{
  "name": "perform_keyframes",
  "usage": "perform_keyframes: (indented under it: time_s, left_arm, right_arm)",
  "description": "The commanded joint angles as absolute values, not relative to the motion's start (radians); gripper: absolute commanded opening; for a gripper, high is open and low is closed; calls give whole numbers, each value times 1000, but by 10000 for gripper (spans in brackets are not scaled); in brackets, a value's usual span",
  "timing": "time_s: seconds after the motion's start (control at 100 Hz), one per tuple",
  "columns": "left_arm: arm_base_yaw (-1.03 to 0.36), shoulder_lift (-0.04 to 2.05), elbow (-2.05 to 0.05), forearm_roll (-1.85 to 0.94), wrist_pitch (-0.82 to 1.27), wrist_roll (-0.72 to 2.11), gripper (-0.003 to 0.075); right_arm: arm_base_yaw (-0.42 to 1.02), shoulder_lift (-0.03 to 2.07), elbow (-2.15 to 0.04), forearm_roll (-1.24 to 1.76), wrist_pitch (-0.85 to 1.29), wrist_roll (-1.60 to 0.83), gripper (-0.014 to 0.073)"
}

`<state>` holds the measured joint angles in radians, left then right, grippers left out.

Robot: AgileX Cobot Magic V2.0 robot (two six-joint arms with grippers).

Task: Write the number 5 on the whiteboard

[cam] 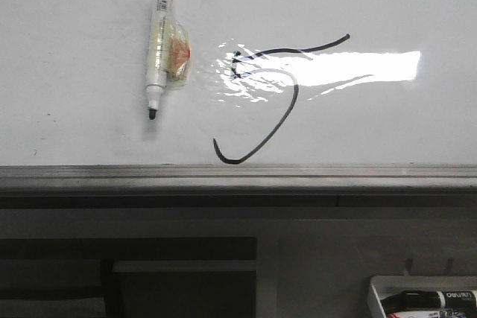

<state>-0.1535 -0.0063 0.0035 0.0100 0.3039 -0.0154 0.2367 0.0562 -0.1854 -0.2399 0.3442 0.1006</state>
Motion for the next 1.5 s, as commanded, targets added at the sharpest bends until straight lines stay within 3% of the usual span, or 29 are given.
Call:
perform_keyframes:
  time_s: [0.0, 0.1, 0.36, 0.69, 1.49]
  left_arm:
    - [-151, -34, 19, 11, 219, -24, -20]
    - [-151, -34, 19, 11, 219, -24, -20]
    - [-151, -34, 19, 11, 219, -24, -20]
    - [-151, -34, 19, 11, 219, -24, -20]
    - [-151, -34, 19, 11, 219, -24, -20]
  right_arm:
    - [123, 72, -138, -184, 116, 107, -40]
    - [60, 72, -75, -130, 123, 108, -40]
    - [59, -9, 43, -122, 134, 110, -40]
    - [59, -28, 37, -122, 322, 110, -41]
    - [59, -28, 37, -122, 320, 110, -41]
